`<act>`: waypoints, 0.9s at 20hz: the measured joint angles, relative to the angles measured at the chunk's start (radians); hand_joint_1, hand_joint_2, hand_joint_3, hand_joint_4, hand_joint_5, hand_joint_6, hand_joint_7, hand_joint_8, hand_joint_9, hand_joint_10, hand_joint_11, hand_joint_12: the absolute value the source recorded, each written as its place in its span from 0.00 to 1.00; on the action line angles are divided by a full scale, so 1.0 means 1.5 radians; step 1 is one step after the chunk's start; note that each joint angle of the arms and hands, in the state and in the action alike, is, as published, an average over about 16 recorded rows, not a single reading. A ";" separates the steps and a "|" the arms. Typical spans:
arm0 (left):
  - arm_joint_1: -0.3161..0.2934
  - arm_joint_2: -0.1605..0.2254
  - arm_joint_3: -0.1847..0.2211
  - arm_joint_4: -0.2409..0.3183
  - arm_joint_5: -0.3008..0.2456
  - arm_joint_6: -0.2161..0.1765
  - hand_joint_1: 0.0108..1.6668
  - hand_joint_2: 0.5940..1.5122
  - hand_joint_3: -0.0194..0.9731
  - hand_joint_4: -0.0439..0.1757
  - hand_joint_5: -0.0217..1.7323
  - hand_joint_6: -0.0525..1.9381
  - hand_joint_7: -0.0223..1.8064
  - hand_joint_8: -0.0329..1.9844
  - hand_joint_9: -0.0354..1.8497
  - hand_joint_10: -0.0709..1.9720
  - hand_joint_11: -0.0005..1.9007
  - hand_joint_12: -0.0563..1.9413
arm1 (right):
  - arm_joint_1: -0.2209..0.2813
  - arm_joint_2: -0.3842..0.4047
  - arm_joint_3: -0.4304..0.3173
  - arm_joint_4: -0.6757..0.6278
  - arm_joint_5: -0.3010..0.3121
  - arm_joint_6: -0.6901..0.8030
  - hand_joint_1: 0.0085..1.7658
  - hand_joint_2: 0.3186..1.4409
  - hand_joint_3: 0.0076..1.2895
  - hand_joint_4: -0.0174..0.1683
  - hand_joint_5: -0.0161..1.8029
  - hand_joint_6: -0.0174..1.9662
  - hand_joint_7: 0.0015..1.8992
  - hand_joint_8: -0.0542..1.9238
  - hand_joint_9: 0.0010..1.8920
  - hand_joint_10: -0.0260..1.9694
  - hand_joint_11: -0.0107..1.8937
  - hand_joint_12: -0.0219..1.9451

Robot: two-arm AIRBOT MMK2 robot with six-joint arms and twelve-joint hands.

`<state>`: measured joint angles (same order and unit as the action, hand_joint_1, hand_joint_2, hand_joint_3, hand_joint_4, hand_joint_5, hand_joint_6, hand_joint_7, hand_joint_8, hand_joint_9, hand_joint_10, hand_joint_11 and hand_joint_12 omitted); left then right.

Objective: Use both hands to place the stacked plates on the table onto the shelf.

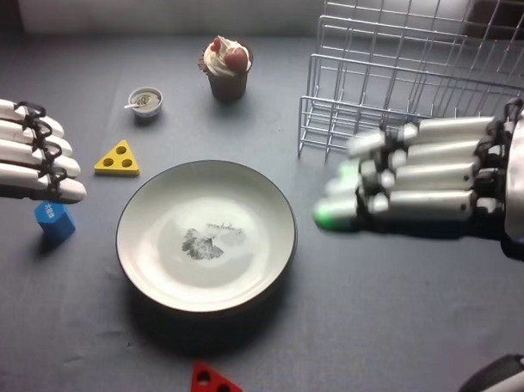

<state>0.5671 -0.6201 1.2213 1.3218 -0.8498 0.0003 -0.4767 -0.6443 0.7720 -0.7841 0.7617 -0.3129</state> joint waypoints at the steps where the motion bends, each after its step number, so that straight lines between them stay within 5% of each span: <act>1: 0.000 0.000 0.000 0.000 0.000 0.000 0.02 0.38 0.03 0.22 0.10 0.03 0.10 0.01 0.08 0.04 0.02 0.10 | -0.003 0.001 -0.001 0.000 0.002 -0.004 0.01 0.48 0.02 0.06 0.09 0.02 0.09 0.04 0.09 0.02 0.07 0.05; 18: -0.009 -0.002 0.003 0.012 0.001 0.000 0.01 0.39 0.01 0.22 0.10 0.03 0.10 0.02 0.09 0.04 0.04 0.07 | -0.103 0.007 -0.020 0.073 0.058 -0.134 0.01 0.48 0.01 0.08 0.08 0.01 0.08 0.03 0.08 0.01 0.08 0.05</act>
<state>0.5542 -0.6232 1.2257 1.3405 -0.8489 0.0004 -0.6314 -0.6340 0.7413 -0.6740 0.8485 -0.5143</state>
